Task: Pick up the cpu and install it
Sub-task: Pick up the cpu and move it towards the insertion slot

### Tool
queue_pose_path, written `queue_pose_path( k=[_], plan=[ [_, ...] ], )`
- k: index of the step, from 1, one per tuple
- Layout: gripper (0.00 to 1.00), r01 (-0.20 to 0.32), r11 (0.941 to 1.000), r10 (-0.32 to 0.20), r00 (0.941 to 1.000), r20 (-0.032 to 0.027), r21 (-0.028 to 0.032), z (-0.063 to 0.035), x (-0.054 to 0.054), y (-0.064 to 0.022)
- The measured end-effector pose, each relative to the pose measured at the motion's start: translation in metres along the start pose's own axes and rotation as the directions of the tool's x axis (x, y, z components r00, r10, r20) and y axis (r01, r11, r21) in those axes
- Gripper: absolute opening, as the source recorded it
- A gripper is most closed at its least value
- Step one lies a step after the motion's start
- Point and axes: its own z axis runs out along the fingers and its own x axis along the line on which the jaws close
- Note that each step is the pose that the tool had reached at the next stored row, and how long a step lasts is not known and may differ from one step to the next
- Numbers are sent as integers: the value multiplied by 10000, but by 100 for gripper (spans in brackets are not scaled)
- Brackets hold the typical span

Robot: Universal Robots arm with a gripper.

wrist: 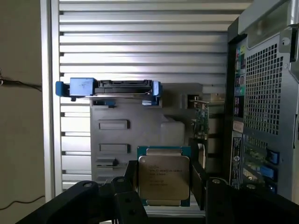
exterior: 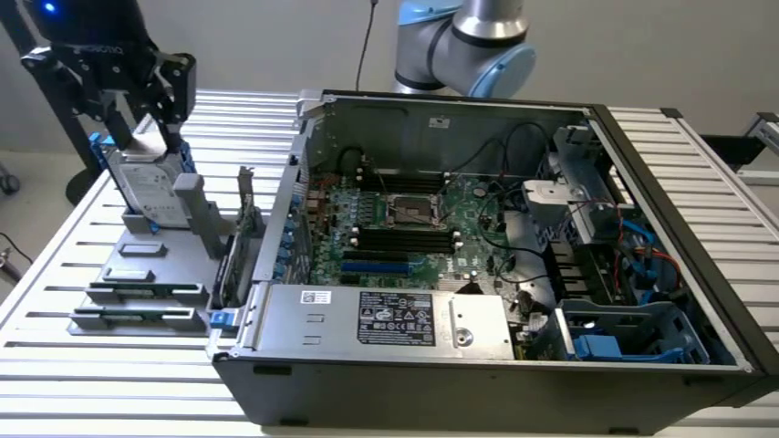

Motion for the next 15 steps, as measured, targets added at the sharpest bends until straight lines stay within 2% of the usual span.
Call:
queue_pose_path(
  k=[15],
  plan=[
    [55,1,10000,-1,10000,0,-42,-64,-678,56]
  ],
)
